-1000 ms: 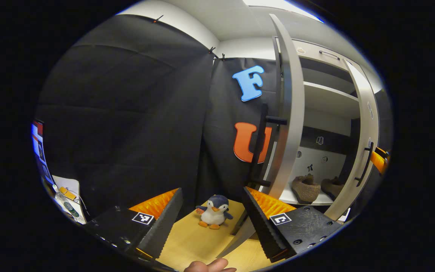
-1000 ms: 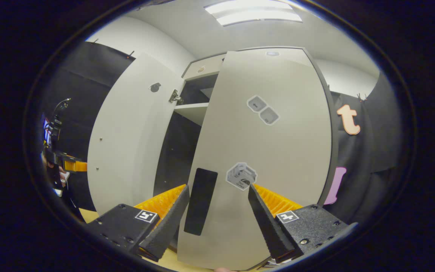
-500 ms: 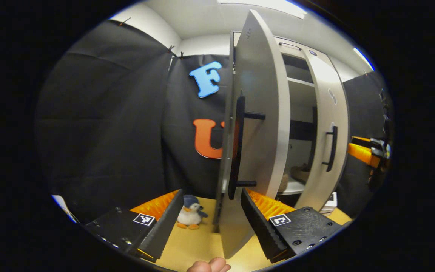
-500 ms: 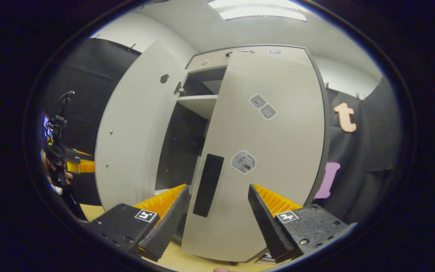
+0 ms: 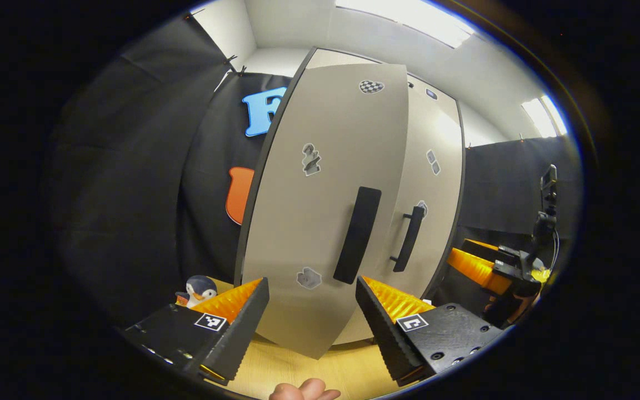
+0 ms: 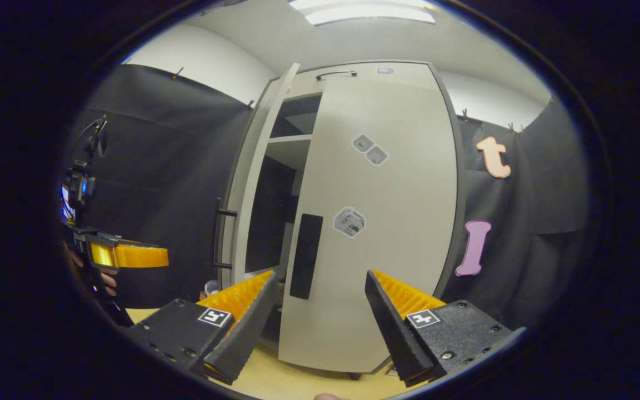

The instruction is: Grab one shoe with the right hand and put it into the shoe cabinet, grab the other shoe with the left hand and put it into the shoe cabinet; then close the right door with the right hand and the left door with the left hand.

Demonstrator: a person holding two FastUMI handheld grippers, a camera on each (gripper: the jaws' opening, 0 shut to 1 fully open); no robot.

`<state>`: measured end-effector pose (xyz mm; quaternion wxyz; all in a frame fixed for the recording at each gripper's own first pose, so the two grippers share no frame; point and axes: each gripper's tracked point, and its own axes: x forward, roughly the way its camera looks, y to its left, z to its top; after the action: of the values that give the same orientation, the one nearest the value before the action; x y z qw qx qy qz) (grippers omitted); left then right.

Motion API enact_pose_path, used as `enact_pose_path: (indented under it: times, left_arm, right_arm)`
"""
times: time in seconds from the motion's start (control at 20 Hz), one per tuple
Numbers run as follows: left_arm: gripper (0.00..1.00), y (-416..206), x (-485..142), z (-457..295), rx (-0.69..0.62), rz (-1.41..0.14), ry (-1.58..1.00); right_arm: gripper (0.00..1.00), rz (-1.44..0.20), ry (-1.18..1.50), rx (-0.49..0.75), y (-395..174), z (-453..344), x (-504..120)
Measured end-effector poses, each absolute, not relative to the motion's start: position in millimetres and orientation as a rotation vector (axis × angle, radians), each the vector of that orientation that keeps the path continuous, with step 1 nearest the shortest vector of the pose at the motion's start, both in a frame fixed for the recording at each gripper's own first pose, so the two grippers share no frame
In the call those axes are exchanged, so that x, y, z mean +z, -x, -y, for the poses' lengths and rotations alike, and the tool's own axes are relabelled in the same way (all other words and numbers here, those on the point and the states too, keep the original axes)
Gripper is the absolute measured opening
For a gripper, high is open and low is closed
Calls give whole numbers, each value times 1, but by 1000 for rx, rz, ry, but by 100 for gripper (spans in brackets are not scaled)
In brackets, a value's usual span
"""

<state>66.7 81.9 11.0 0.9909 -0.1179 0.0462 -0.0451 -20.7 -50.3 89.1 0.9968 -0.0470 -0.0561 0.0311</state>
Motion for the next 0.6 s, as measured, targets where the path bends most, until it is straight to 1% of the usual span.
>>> enact_pose_path:
  times: [0.15, 0.25, 0.4, 0.45, 0.55, 0.6]
  left_arm:
    - [95, -80, 11, -76, -50, -109, 223]
    - [95, -75, 11, -60, -60, -110, 186]
    - [95, -73, 9, -57, -3, -111, 111]
    - [95, -72, 2, -55, 20, -132, 117]
    - [95, -66, -17, -38, -9, -185, 148]
    - [95, -62, -16, -34, -16, -191, 135]
  right_arm:
    - [100, 91, 60, 22, 29, 51, 77]
    - [99, 36, 22, -16, 31, 49, 53]
    - [100, -47, -74, -83, 40, 52, 20]
    - [100, -68, -76, -127, 43, 62, 14]
    - [100, -128, -84, -188, 46, 78, -2]
    - [100, -142, -112, -204, 48, 82, -9]
